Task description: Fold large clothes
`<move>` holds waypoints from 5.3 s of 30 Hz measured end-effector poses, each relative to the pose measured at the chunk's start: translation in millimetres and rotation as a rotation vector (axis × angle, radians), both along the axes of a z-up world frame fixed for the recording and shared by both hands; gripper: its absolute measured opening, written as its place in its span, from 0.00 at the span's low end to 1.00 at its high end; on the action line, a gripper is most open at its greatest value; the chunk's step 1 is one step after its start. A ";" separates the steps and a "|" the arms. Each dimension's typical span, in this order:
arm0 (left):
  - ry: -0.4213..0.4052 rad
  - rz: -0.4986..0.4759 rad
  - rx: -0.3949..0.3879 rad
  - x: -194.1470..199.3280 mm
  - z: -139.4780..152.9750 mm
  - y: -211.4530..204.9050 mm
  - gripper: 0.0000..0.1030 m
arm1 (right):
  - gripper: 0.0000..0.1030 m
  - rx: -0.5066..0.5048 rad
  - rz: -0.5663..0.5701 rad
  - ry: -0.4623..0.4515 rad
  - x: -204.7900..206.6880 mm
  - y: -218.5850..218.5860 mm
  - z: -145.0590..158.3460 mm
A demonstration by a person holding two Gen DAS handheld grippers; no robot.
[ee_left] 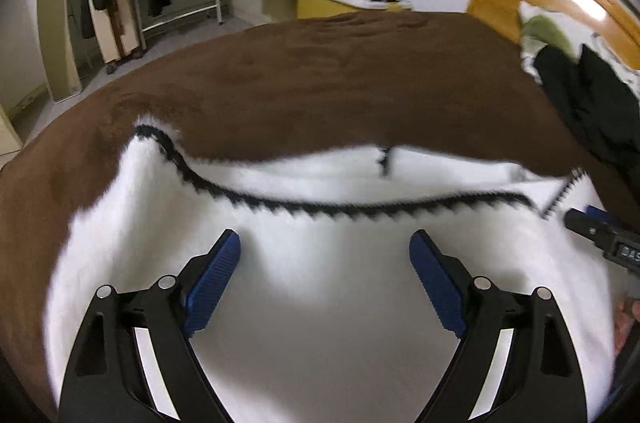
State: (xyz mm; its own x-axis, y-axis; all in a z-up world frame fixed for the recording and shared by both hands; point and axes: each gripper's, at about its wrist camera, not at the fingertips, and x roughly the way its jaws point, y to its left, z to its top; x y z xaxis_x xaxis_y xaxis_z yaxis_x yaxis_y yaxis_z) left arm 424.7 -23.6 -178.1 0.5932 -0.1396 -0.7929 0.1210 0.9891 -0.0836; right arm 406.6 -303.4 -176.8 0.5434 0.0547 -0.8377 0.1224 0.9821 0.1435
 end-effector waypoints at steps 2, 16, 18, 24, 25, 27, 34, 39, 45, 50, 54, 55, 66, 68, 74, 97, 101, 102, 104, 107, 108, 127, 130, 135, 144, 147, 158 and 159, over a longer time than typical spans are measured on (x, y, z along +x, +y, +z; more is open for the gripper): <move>0.023 0.007 0.007 9.2 -6.3 4.5 0.83 | 0.79 -0.022 -0.011 0.018 5.7 -2.6 -7.8; 0.014 -0.023 0.070 -24.3 19.9 21.5 0.86 | 0.81 0.007 0.187 0.065 -4.4 4.2 -5.9; 0.032 -0.006 0.070 -23.6 15.9 28.5 0.86 | 0.79 -0.024 0.202 0.094 -1.9 9.1 -13.6; 0.023 -0.002 0.074 -23.5 0.6 38.6 0.87 | 0.37 -0.133 0.197 0.073 -4.4 14.7 -18.2; 0.017 -0.003 0.079 -23.7 -0.3 37.9 0.88 | 0.14 -0.135 0.180 0.061 -5.7 9.5 -17.3; 0.007 0.000 0.082 -23.9 -2.4 38.5 0.89 | 0.06 -0.144 0.143 0.045 -8.4 1.1 -16.2; 0.006 0.031 0.037 -15.6 -6.2 52.5 0.89 | 0.09 -0.092 0.024 0.006 -17.7 -27.1 -11.8; -0.001 0.037 0.049 -10.5 -13.8 53.5 0.89 | 0.33 -0.067 0.072 0.007 -13.4 -23.4 -12.4; -0.015 0.023 0.078 -8.1 -16.8 55.1 0.90 | 0.66 -0.056 0.055 -0.070 -37.2 -27.9 18.1; -0.012 0.032 0.058 -2.9 -16.7 64.7 0.89 | 0.64 -0.063 0.010 -0.048 -54.5 -50.9 20.7; -0.012 0.032 0.060 -3.7 -17.5 64.2 0.89 | 0.46 -0.027 -0.014 0.010 -63.1 -64.7 1.7; -0.011 0.031 0.058 -3.6 -17.4 64.3 0.89 | 0.43 -0.008 -0.018 0.009 -65.5 -66.8 -0.8; -0.011 0.011 0.065 -7.5 -12.6 65.9 0.89 | 0.10 -0.081 -0.071 -0.049 -86.7 -65.5 20.3; -0.010 0.010 0.058 -6.7 -13.4 67.8 0.89 | 0.10 -0.099 -0.098 -0.018 -91.4 -71.1 14.7; -0.017 0.009 0.039 -7.0 -16.9 70.7 0.90 | 0.11 -0.077 -0.118 0.012 -93.0 -76.4 -13.1; -0.033 -0.119 0.012 -59.5 38.5 -13.9 0.91 | 0.78 0.104 -0.105 -0.080 -149.0 -63.2 34.4; -0.008 -0.162 0.030 -64.2 20.2 -48.3 0.91 | 0.79 0.105 -0.073 -0.056 -157.8 -55.5 31.8; 0.002 -0.174 0.049 -66.6 13.3 -53.5 0.91 | 0.80 0.105 -0.070 -0.050 -158.1 -54.9 31.1; 0.018 -0.191 0.092 -76.5 -1.2 -63.9 0.92 | 0.80 0.118 -0.069 -0.044 -166.6 -53.2 28.8; -0.003 -0.175 0.094 -100.1 -6.7 -64.1 0.92 | 0.80 0.173 -0.102 -0.050 -185.9 -54.0 27.6; 0.000 -0.164 0.083 -104.6 -7.1 -61.8 0.92 | 0.80 0.191 -0.115 -0.047 -193.1 -54.7 26.4; -0.013 -0.112 0.150 -174.4 -8.6 -56.8 0.93 | 0.80 0.837 -0.366 -0.007 -252.1 -92.0 -42.2; -0.010 -0.127 0.178 -178.0 -12.7 -56.7 0.93 | 0.80 0.832 -0.364 -0.029 -244.8 -87.9 -41.0; -0.038 -0.124 0.172 -182.2 -16.8 -55.2 0.94 | 0.65 0.844 -0.394 -0.067 -232.8 -88.2 -42.8; -0.055 -0.126 0.180 -184.8 -16.7 -57.6 0.94 | 0.17 0.824 -0.359 -0.152 -235.7 -81.1 -22.4; -0.044 -0.147 0.179 -181.9 -14.9 -56.8 0.94 | 0.16 0.804 -0.347 -0.169 -233.6 -77.7 -6.8; 0.007 -0.158 0.174 -174.0 -10.6 -56.6 0.94 | 0.15 0.620 -0.111 -0.299 -216.8 -26.5 93.8; 0.011 -0.154 0.173 -173.6 -9.4 -56.2 0.94 | 0.15 0.611 -0.090 -0.304 -210.7 -17.1 101.4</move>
State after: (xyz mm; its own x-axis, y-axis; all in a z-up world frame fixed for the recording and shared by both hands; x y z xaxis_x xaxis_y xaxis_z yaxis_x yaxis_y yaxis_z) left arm 251.1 -79.8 -187.5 0.5666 -0.0896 -0.8191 0.2720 0.9587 0.0833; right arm 195.9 -320.6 -75.4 0.7739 0.4124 -0.4807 0.0664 0.7019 0.7092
